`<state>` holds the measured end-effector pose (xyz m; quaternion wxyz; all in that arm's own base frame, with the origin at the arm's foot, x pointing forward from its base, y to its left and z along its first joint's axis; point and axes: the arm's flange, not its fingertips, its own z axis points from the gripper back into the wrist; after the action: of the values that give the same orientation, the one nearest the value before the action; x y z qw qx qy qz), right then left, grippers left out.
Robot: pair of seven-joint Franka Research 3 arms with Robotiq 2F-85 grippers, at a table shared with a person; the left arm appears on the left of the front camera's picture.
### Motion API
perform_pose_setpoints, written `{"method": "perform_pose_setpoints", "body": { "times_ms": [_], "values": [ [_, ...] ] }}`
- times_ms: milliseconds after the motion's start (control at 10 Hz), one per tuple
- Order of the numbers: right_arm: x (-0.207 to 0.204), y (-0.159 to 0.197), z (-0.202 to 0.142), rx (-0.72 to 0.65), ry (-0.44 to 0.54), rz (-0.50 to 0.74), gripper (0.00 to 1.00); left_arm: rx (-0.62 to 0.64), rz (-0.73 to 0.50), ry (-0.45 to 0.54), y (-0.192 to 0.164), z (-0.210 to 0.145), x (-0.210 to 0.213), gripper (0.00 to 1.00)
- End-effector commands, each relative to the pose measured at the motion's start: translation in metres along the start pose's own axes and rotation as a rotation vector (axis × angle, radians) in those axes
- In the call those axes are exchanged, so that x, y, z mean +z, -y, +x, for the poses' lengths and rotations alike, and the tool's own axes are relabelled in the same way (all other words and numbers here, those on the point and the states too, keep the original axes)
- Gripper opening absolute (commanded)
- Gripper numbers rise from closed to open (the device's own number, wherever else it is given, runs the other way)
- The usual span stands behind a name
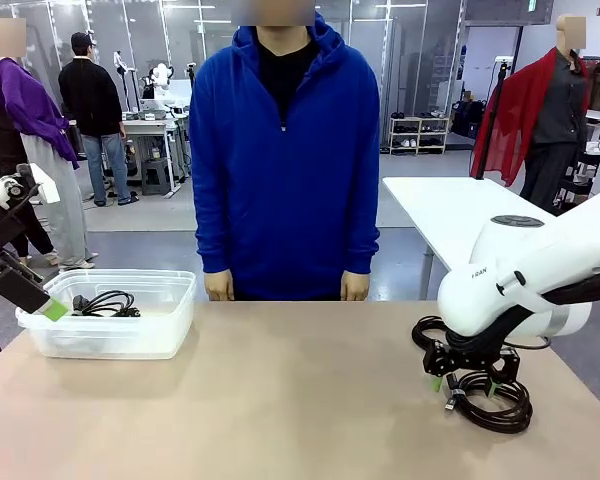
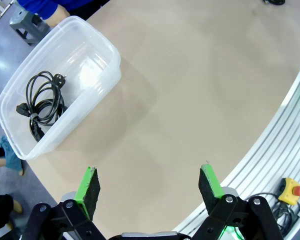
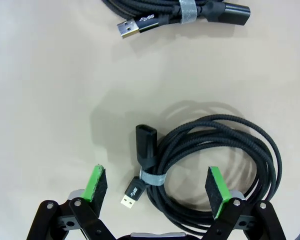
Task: Organize and store the cables.
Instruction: Place the USB Extension Cable into the Organizing box.
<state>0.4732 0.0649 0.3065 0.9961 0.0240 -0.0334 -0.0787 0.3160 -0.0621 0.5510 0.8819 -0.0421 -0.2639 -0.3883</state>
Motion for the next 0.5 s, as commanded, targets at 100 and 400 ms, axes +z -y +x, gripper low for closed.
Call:
{"method": "perform_pose_setpoints", "body": {
  "times_ms": [100, 400],
  "values": [
    [-0.0073, -0.0050, 0.0074, -0.037, 0.021, -0.027, 0.95, -0.006, 0.004, -0.001, 0.0021, 0.0011, 0.0011, 1.00],
    [-0.0102, -0.0060, 0.0090, -0.037, 0.020, -0.047, 0.61, -0.006, 0.004, -0.001, 0.0021, 0.0011, 0.0011, 1.00]
  ]
}}
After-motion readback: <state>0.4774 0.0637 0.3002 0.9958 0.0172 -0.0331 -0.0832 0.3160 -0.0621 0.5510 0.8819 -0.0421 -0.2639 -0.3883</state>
